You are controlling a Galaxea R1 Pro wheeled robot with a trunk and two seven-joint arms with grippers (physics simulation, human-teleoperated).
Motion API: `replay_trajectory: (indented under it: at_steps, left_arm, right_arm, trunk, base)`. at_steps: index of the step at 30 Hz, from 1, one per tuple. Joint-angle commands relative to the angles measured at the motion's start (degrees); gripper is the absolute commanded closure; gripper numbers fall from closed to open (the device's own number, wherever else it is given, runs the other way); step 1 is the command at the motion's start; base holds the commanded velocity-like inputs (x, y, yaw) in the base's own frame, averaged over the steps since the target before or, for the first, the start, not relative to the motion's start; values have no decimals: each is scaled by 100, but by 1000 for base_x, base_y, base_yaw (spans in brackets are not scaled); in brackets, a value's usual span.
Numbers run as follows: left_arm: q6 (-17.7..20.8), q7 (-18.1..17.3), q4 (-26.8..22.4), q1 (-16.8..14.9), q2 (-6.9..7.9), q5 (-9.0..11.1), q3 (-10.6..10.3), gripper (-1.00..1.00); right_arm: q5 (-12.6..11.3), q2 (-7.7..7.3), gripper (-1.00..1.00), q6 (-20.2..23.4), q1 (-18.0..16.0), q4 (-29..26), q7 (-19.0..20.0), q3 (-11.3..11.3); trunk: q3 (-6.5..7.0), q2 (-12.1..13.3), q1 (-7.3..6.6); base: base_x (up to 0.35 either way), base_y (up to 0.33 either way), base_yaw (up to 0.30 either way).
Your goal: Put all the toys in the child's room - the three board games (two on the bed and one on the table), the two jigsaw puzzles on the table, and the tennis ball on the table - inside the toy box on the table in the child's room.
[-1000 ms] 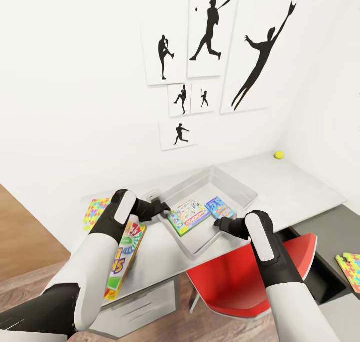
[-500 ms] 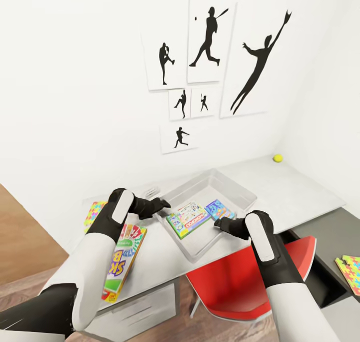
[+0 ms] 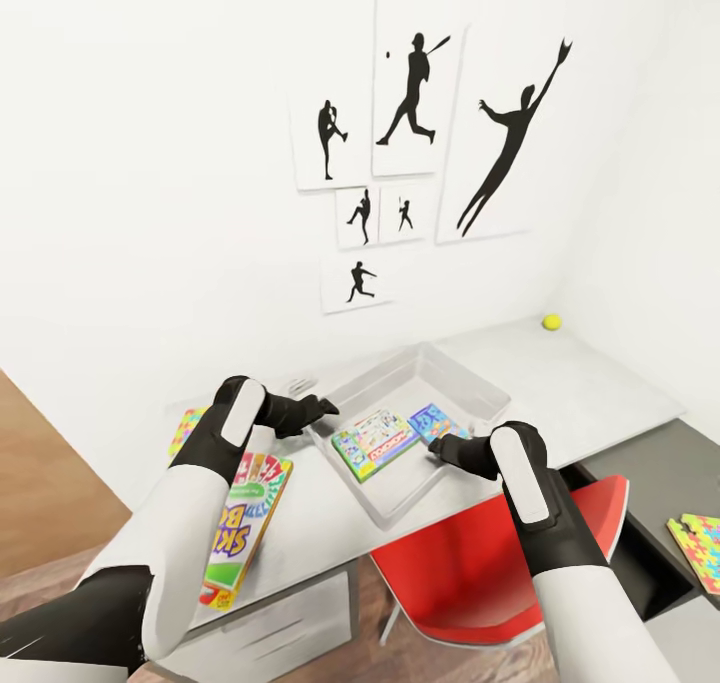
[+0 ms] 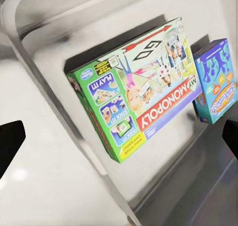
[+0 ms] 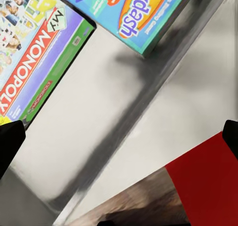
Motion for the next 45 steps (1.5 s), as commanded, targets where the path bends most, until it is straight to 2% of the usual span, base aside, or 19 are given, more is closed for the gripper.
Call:
replay_trajectory:
  at_steps: [1, 11, 20, 26, 33, 37, 40, 42, 45]
  left_arm:
    - [27, 58, -5, -5, 4, 61, 23, -100]
    - [27, 40, -5, -5, 92, 61, 29, -100]
    - [27, -46, -5, -5, 105, 61, 28, -100]
    - [27, -61, -5, -5, 137, 61, 36, -100]
    - [27, -84, -5, -5, 379, 116, 42, -100]
    - [27, -297, -5, -1, 572, 349, 36, -100]
    - [27, -668, -5, 8, 864, 587, -2, -100]
    - [27, -834, -5, 13, 994, 635, -12, -100]
    - [27, -1217, -5, 28, 1272, 691, -22, -100]
  right_arm:
    - [-59, 4, -100, 15, -5, -5, -58, -9]
    - [-59, 7, -100, 15, 8, -56, -61, -9]
    - [-53, 8, -100, 15, 32, -309, -80, -18]
    - [-62, 9, -100, 15, 48, -464, -80, -178]
    - [-74, 4, -100, 15, 64, -718, 27, -335]
    - [-74, 3, -100, 15, 63, -941, 339, -352]
    - [-70, -5, -100, 15, 50, -1109, 825, -361]
    - [-69, -43, -100, 15, 42, -1170, 1026, -366]
    - [-71, -205, -100, 15, 32, -1315, 1430, -386]
  trunk:
    - [-1, -9, 3]
    - [90, -9, 3]
    - [172, -9, 3]
    - [226, -9, 3]
    - [290, -9, 3]
    - [326, -9, 3]
    - [353, -9, 3]
    - [372, -9, 3]
    - [399, -9, 3]
  base:
    - [0, 0, -64]
    - [0, 0, -73]
    - [0, 0, -77]
    - [0, 0, -77]
    - [-23, 28, -77]
    - [-103, 152, -78]
    - [-78, 172, -78]
    - [-38, 103, -78]
    - [-19, 53, -78]
